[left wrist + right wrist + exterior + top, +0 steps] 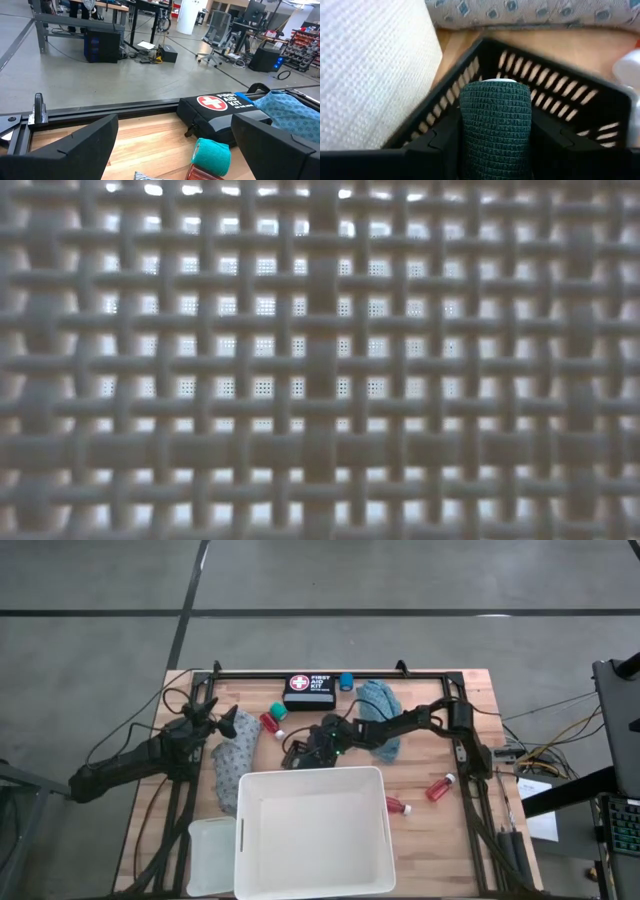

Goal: Pick & Place Medicine items
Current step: Put the black bandage into the black bin, then put the blue bandage into the black bin

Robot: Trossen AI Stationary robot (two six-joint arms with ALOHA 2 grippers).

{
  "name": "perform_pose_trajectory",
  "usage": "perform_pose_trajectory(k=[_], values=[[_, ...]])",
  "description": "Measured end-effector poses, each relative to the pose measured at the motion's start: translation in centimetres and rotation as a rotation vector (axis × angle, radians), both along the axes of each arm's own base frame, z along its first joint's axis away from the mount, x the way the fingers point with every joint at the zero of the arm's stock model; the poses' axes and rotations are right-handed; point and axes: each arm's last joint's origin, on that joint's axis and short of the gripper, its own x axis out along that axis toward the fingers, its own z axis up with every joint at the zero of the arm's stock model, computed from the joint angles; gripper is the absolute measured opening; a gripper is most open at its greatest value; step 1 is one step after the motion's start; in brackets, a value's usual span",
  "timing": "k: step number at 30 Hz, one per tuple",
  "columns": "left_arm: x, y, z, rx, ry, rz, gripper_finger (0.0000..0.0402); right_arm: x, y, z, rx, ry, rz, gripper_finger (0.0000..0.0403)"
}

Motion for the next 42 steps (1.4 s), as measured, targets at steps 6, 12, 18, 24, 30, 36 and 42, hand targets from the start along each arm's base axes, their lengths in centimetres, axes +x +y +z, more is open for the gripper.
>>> perform_pose_trajectory(k=[6,12,18,24,30,36,42], values=[[0.0,0.0,0.0,0.000,0.000,0.000,0.0393,-0.8,0.2,-0.7,0.020,0.026,0.022,0.0173],[0.0,0.0,0.0,0.000,0.000,0.000,0.0393,-1.4,0.3,-0.5,0.056,0.039,0.038,0.0204],[0.0,0.0,0.0,0.000,0.001,0.000,0.0393,-1.7,0.4,0.3,0.065,0.050,0.030,0.0252],[0.0,0.0,-0.1,-0.002,0.006,0.000,0.0393,-1.7,0.5,0.5,0.061,0.040,0.038,0.0296],[0.0,0.0,-0.1,-0.002,0.007,0.000,0.0393,-1.7,0.6,1.0,0.051,0.020,0.041,0.0305],[0.0,0.0,0.0,-0.002,0.006,0.000,0.0393,-1.7,0.6,1.2,0.056,0.018,0.036,0.0300],[0.0,0.0,0.0,-0.002,0.006,0.000,0.0393,-1.7,0.6,1.2,0.052,0.019,0.029,0.0306]])
